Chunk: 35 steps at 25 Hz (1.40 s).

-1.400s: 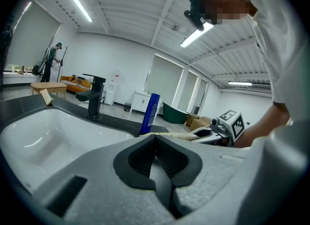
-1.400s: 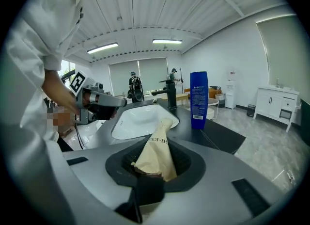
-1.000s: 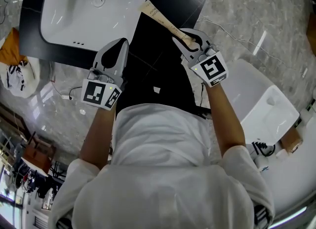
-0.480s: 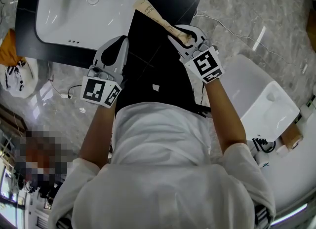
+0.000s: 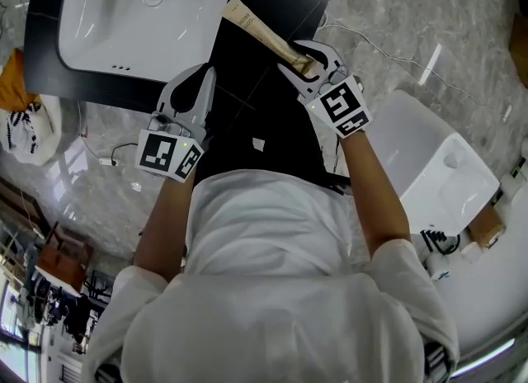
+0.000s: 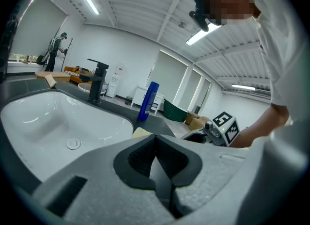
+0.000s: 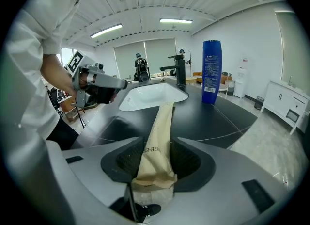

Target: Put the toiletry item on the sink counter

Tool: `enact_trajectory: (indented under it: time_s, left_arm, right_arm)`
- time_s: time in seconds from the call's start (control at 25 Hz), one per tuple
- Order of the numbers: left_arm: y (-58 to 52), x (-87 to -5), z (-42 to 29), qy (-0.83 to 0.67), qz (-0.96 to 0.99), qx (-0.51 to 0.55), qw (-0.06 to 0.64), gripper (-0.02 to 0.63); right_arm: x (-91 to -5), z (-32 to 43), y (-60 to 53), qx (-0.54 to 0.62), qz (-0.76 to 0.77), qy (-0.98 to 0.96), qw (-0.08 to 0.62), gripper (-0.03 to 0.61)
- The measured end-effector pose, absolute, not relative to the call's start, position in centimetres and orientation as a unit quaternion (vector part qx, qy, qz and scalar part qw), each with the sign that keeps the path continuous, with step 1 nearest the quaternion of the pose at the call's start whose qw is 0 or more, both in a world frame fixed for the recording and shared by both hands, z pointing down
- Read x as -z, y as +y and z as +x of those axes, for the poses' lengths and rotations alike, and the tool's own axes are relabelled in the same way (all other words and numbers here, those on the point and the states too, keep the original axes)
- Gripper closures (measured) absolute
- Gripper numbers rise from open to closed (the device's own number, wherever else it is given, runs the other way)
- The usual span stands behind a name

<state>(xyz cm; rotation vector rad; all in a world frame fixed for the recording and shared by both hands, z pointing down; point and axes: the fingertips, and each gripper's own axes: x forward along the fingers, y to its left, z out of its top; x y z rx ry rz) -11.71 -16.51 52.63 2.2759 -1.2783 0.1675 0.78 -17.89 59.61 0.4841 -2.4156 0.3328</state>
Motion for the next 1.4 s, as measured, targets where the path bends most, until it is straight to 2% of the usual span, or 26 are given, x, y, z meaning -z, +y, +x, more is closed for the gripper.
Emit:
enact_trajectory:
  time_s: [0.36, 0.76, 1.0, 1.4]
  left_arm:
    - [-16.5, -52.0, -11.5, -0.472, 0.842, -0.057, 0.256, 0.598]
    - [-18.5, -47.0, -10.7, -0.444, 0.868, -0.032, 0.22, 0.598]
    - [-19.6, -40.5, -10.6, -0.436, 0.882, -0.013, 0.177, 0.598]
    - [-21.5, -27.8, -10.0, -0.448, 0.891, 0.022, 0.072, 0.598]
  right_arm:
    - [-58.1, 1.2, -18.2, -0.134, 0.19, -0.923, 0.305, 0.422]
    - [-49.3, -0.5, -20.7, -0.095, 0.195, -0.947, 0.238, 0.423]
    - [-40.2, -1.3, -21.7, -0.035, 0.195, -0.965, 0.172, 0.517]
    - [-25.9, 4.1, -24.3, 0.009, 0.339, -0.939, 0.062, 0.543]
